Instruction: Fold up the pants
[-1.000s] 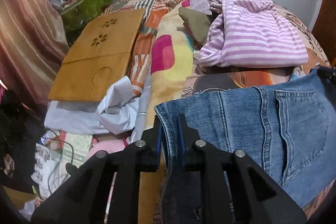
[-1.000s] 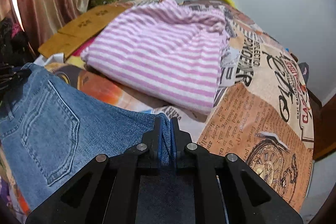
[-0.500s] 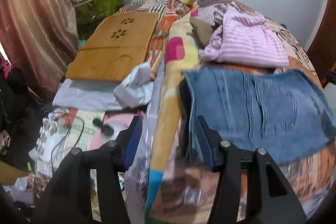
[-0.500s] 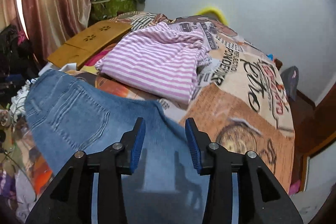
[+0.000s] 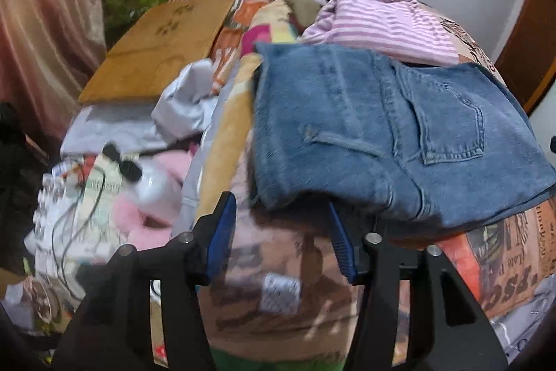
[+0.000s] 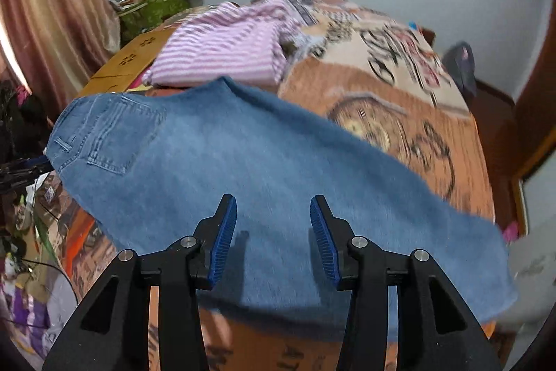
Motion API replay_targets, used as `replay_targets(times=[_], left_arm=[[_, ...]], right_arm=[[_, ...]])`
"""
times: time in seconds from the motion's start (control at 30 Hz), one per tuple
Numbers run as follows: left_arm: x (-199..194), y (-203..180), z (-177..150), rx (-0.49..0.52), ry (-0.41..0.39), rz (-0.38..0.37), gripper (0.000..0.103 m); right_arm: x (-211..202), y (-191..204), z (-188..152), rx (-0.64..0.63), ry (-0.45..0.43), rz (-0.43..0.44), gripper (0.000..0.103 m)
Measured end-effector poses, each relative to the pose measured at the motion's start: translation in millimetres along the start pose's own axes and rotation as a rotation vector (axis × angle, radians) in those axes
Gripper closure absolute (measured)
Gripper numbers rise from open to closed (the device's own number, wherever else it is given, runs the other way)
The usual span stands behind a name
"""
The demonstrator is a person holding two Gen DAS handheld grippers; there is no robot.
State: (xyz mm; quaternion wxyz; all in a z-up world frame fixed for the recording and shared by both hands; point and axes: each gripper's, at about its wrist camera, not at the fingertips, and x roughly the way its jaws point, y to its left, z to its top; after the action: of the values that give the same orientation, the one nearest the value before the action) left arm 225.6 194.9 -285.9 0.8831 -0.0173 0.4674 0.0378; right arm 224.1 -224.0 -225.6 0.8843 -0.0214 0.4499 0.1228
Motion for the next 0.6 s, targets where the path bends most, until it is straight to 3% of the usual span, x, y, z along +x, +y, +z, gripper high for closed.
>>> replay_targets(times=[0.07,0.17,0.33,0.6], left_arm=[[3,-8,3,0.036,-0.016,0.008,0.075],[5,-15,5,0.074,-0.044,0.05,0.084],[6,-3,7,0.065,-0.047,0.064,0.086],[15,5,-8,0.073,0.038,0.109,0.084]], right_arm=[[2,-4,-10,0.023,0.014,-0.007,0.062],[9,-10,-24,0.06,0.048,-0.012,0.062],[12,-13,-35,0.105,0.049,-0.01,0.057],[7,-15,-45,0.13,0.019,-0.027,0.054]])
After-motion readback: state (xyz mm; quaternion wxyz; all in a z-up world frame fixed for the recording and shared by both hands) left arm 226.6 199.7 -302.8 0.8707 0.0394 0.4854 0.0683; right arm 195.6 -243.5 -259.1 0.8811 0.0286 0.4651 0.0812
